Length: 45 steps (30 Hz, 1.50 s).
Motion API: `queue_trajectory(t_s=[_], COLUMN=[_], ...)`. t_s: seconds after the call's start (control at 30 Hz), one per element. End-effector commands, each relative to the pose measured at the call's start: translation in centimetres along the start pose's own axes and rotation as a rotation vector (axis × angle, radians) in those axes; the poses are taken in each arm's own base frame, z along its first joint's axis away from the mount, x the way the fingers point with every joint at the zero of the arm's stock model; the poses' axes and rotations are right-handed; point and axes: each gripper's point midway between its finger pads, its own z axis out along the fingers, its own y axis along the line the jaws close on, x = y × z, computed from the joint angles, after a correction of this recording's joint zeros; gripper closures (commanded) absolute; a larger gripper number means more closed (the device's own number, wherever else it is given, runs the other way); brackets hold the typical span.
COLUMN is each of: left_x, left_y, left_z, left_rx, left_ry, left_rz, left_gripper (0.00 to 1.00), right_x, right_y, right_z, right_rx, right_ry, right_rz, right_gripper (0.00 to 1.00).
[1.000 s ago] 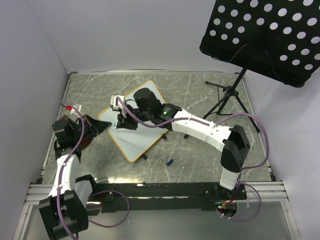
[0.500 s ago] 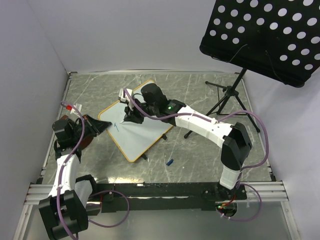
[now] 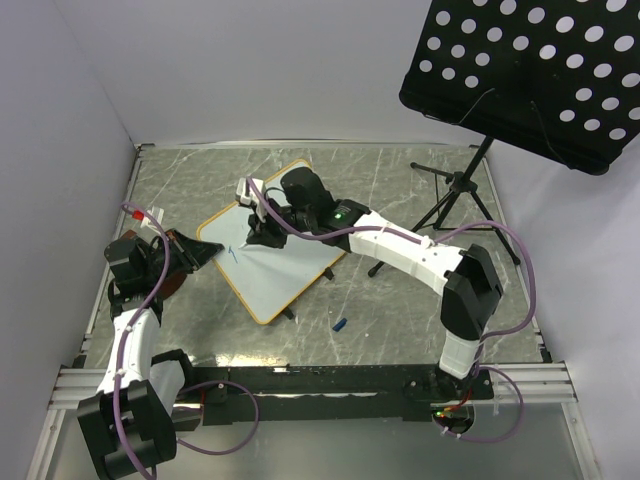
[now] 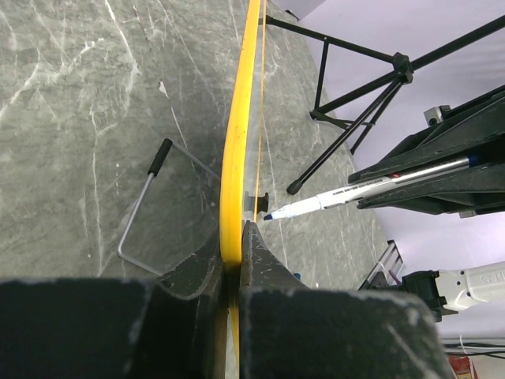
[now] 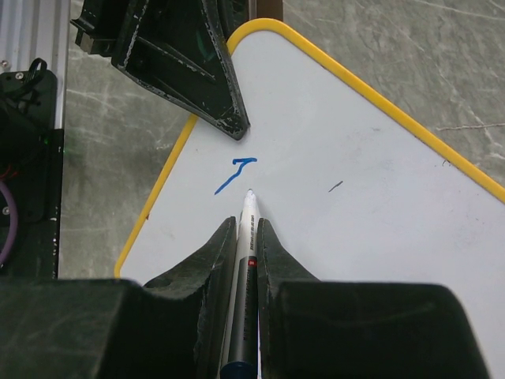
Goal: Write a sentence on the whiteboard
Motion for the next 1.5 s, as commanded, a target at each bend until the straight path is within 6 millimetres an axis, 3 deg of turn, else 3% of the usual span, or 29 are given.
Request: queue_trajectory(t_s=[0.0, 0.53, 1.0, 1.47], left_x=[-1.2, -1.2, -1.2, -1.2], left_y=[-0.6, -0.6, -0.6, -0.5], left_z=[0.1, 0.1, 0.1, 0.1], left_rx=[0.036, 0.040, 0.040, 0.036], left_ry=[-0.034, -0.030, -0.030, -0.031], left_rz=[0.155, 0.153, 0.153, 0.150], left_gripper=[0.99, 0.99, 0.99, 0.99], right_x=[-1.3, -1.9, -2.1, -2.2], right_y=[0.1, -0.5, -2.8, -3.3], right_z=[0.7, 1.7, 0.8, 0.2], right_rx=[-0.020, -0.006, 0.102, 0.127], right_ry=[-0.033, -0.042, -0.046, -0.048], right_rz=[0.001, 0.026, 0.048, 0.056], right_gripper=[1.00, 1.00, 1.00, 1.00])
